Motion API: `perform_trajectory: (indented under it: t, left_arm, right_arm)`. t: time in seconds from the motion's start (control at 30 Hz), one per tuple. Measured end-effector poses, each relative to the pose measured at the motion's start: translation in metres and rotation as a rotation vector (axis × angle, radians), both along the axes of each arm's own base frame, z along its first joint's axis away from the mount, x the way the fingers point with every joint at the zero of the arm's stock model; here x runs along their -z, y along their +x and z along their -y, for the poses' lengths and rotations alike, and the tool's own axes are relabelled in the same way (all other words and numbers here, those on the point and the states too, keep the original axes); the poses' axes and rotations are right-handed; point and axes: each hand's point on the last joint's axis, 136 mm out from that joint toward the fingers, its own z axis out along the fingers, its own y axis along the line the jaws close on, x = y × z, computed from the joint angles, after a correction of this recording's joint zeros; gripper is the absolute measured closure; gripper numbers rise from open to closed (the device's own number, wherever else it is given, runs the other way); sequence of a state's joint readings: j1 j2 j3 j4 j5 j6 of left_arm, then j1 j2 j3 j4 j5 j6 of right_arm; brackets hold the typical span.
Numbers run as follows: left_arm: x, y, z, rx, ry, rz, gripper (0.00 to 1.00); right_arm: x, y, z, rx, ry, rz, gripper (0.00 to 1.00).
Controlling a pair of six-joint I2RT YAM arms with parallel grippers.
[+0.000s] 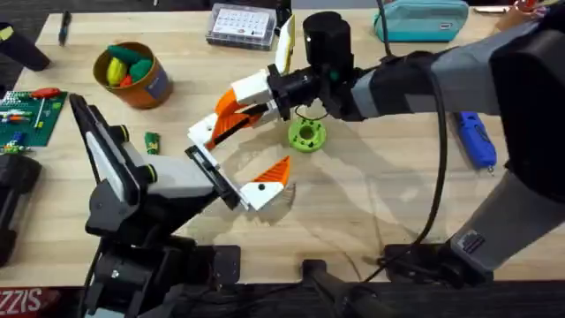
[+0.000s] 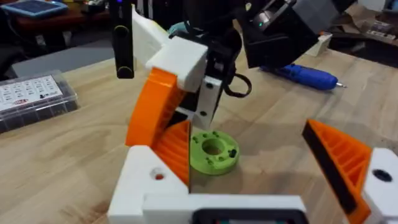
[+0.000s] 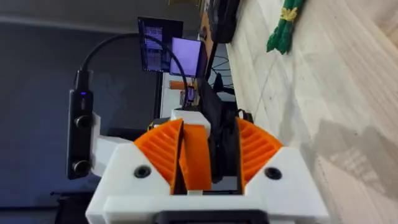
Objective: Pick up the gripper from the table and insert it into the empty holder that is missing its gripper. Then pick up a screw, insert it into the mounting hole, and use the screwdriver to tighten it. Finally, clean up the table by picking up the vegetable and placing it into the bucket.
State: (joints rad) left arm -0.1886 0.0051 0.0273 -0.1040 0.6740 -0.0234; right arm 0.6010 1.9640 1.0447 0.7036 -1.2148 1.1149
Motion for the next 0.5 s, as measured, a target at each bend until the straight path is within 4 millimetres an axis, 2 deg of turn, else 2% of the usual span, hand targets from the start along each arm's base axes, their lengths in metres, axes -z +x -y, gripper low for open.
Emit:
perform_trajectory:
  t: [0.13, 0.23, 0.33, 0.5]
  left_arm:
    - [0.0, -0.002, 0.002, 0.016, 0.001, 0.002, 0.016]
    - [0.0, -0.008, 0.007, 0.057, 0.001, 0.004, 0.016]
    - [0.0, -0.011, 0.009, 0.079, 0.0, 0.004, 0.016]
    - [0.0, -0.012, 0.01, 0.086, -0.001, 0.004, 0.016]
  right_arm:
    - [0.0, 0.003, 0.001, 0.011, -0.002, 0.0, 0.519]
    - [0.001, 0.006, 0.001, 0.027, -0.004, 0.005, 0.426]
    - [0.001, 0.008, 0.002, 0.035, -0.005, 0.006, 0.307]
    - [0.001, 0.014, 0.005, 0.052, -0.006, 0.007, 0.035]
